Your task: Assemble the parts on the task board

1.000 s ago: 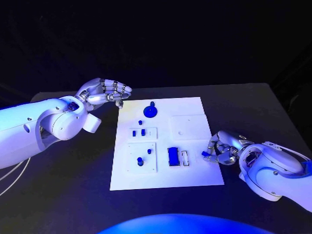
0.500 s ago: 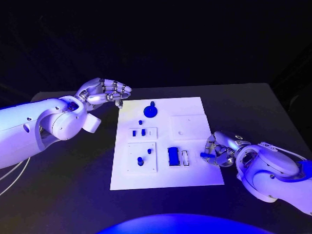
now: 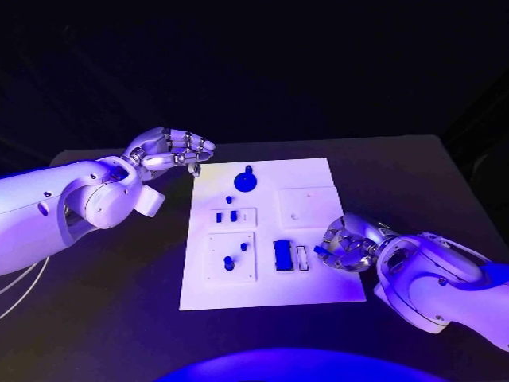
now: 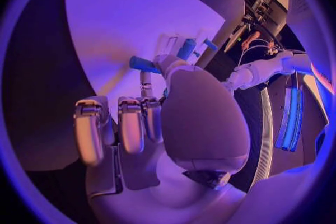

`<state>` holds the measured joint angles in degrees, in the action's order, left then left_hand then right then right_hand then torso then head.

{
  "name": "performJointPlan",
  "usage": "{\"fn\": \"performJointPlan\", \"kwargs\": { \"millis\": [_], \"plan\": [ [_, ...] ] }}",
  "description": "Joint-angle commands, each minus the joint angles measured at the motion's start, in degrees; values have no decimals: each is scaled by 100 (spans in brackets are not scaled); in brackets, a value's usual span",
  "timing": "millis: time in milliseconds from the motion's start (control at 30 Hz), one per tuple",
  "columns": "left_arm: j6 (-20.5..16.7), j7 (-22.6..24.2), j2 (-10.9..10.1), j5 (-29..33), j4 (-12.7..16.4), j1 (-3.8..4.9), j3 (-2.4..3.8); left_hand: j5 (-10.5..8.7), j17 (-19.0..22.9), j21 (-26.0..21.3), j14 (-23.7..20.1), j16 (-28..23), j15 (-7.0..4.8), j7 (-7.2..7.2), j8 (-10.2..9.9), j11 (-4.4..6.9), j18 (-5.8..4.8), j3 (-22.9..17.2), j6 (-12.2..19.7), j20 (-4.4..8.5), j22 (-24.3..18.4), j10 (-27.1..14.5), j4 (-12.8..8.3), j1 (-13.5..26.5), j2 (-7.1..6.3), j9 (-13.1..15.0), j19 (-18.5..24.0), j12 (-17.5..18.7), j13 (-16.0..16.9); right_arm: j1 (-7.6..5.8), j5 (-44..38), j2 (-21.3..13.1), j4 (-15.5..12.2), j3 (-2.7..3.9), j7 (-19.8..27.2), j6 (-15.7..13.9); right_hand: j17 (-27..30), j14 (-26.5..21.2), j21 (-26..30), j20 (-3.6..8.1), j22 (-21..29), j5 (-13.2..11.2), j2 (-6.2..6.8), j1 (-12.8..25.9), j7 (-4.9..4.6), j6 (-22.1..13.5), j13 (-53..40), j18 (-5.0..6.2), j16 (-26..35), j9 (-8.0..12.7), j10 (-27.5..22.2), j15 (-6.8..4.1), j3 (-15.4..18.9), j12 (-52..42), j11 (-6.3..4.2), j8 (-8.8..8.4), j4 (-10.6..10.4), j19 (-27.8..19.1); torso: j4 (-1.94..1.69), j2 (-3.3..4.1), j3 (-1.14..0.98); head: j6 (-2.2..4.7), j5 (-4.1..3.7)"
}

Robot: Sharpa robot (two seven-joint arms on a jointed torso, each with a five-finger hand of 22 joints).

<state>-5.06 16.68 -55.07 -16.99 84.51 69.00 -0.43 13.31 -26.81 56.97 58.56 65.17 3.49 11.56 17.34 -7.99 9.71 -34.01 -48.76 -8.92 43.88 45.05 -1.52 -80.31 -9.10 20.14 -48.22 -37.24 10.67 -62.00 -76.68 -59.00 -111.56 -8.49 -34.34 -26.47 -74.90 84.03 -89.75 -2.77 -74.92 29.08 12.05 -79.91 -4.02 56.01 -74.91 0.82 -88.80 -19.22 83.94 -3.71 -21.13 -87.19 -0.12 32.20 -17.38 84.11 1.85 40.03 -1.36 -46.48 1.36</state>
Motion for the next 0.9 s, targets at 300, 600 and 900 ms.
{"fn": "performJointPlan", "kwargs": {
  "millis": [300, 600, 900],
  "plan": [
    [85, 35, 4, -4, 25, 3, 4, 32, 7, 36, -25, 34, 2, -6, 25, -6, 90, -9, 40, 6, 9, -42, -30, 16, 48, -1, 50, -19, -7, -37, 1225, 183, 13, 0, 167, -312, -1319, 556, -25, 55, -1508, -96, 12, 311, 37, -24, -1353, -82, -23, -165, 460, -36, -289, -48, -42, 83, 154, 589, 4, 1, 5, -26, -25],
    [90, 29, 0, -5, 32, 3, 4, 32, 7, 36, -25, 34, 2, -6, 25, -6, 90, -9, 40, 6, 9, -42, -30, 16, 48, -1, 50, -19, -7, -26, 1299, 373, 180, -5, -25, 4, -1300, 552, -25, 56, -1508, -437, 28, 709, 33, -34, -1349, -82, -13, -172, 455, -33, -285, -37, -38, 87, 98, 589, -2, 2, 4, -26, -19],
    [102, 18, -9, -5, 37, 3, 4, 32, 7, 36, -25, 34, 2, -6, 25, -6, 90, -9, 40, 6, 9, -42, -30, 16, 48, -1, 50, -19, -7, -10, 1185, 522, 322, -9, -131, 121, -1302, 553, -25, 50, -1508, -839, 15, 1000, 32, -10, -1361, -82, -13, -167, 466, -29, -259, -50, -34, 85, 93, 589, -2, 7, -2, -47, -12]
  ]
}}
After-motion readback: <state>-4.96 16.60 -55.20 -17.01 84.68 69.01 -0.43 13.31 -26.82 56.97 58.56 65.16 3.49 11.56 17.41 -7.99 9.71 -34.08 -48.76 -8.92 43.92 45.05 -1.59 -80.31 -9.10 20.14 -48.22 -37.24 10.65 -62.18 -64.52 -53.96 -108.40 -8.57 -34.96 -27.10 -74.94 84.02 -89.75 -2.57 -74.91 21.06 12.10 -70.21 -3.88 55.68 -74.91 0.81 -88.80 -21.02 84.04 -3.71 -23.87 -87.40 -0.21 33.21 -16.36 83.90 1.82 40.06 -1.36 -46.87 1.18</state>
